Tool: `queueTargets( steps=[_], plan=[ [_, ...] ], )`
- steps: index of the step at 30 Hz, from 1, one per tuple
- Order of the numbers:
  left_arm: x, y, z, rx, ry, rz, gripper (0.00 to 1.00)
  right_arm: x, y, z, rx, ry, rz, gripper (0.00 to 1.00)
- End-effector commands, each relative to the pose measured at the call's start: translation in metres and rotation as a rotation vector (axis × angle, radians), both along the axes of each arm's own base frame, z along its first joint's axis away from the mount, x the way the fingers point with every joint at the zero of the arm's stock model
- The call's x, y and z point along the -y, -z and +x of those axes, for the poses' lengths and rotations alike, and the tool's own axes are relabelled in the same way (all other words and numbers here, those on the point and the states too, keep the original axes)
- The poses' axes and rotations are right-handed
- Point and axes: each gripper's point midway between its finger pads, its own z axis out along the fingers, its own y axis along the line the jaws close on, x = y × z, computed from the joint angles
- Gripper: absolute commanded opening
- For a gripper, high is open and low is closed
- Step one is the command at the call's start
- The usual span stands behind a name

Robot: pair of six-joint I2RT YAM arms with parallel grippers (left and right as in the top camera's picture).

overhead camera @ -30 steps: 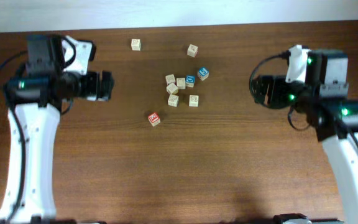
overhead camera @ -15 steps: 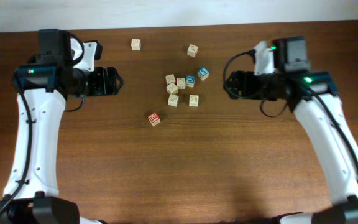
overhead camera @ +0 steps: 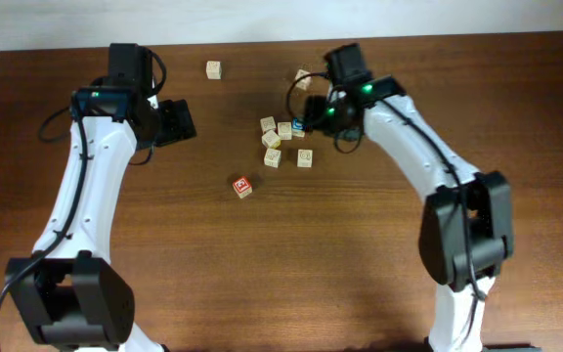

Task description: Rotate 4 blocks

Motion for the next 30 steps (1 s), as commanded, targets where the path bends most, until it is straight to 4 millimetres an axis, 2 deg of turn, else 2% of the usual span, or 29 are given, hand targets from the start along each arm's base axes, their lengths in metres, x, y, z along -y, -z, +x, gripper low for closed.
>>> queueTargets(
  steps=[1, 5, 10, 18, 21, 26, 27, 30],
  plan=[
    [-0.004, -0.003, 0.005, 0.013, -0.023, 0.014, 0.95, -0.013, 0.010, 0.005, 0.037, 0.024, -0.084, 0.63],
    [-0.003, -0.003, 0.005, 0.013, -0.023, 0.013, 0.96, -0.023, 0.029, -0.004, 0.024, 0.019, -0.167, 0.54],
    [-0.004, -0.003, 0.005, 0.012, -0.023, 0.014, 0.97, -0.023, 0.059, -0.016, -0.050, 0.037, -0.219, 0.46],
    [-0.004, -0.003, 0.005, 0.010, -0.023, 0.014, 0.97, -0.017, 0.069, -0.029, -0.109, 0.030, -0.250, 0.32],
    [-0.004, -0.003, 0.004, 0.009, -0.023, 0.014, 0.98, -0.014, 0.072, -0.035, -0.133, 0.028, -0.262, 0.33],
    [-0.004, -0.002, 0.004, 0.006, -0.022, 0.015, 0.99, -0.010, 0.074, -0.042, -0.163, 0.025, -0.279, 0.46],
    [-0.004, -0.002, 0.004, 0.005, -0.022, 0.014, 0.99, -0.010, 0.075, -0.043, -0.165, 0.025, -0.280, 0.46],
    [-0.004, -0.002, 0.004, 0.005, -0.022, 0.015, 0.99, -0.009, 0.077, -0.046, -0.178, 0.022, -0.282, 0.34]
  ],
)
